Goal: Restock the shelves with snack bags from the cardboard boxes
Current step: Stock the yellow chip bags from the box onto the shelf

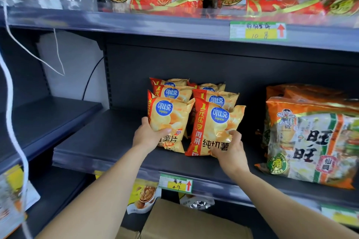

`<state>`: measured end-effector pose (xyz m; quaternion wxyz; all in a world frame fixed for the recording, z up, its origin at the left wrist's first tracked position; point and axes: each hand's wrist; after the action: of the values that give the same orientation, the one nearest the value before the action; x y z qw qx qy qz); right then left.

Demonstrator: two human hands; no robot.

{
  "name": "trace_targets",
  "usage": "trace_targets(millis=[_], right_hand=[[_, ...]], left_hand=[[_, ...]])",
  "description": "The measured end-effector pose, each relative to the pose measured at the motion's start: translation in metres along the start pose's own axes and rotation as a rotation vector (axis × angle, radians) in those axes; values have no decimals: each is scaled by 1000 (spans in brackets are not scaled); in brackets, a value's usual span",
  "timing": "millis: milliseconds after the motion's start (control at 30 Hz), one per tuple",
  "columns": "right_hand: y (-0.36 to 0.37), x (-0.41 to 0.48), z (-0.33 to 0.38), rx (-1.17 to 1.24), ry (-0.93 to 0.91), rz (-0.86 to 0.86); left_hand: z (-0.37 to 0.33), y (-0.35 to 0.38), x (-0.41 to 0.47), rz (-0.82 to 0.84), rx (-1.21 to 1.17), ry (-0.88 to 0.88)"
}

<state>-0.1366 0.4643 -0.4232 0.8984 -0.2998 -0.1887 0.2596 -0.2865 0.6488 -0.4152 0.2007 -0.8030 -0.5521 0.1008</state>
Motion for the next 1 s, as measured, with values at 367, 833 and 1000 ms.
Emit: trace_targets(millis=[367, 833, 1000], right_hand=[[-14, -1, -5, -67, -25, -51], [-14, -4, -10, 21, -18, 27], [-23, -6, -10, -8, -69, -22]], left_hand=[[0, 7, -19, -114, 20, -30], [-1, 14, -28, -186, 33, -26], [-24, 21, -55, -358, 94, 159]])
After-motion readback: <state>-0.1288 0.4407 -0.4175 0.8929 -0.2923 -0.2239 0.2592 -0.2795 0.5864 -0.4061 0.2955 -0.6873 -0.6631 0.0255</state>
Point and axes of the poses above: each hand's wrist, its own x-axis towards the middle knuckle, its own y-axis out of the palm, z = x × y, and after that the axes turned 6 degrees about -x, right-handed
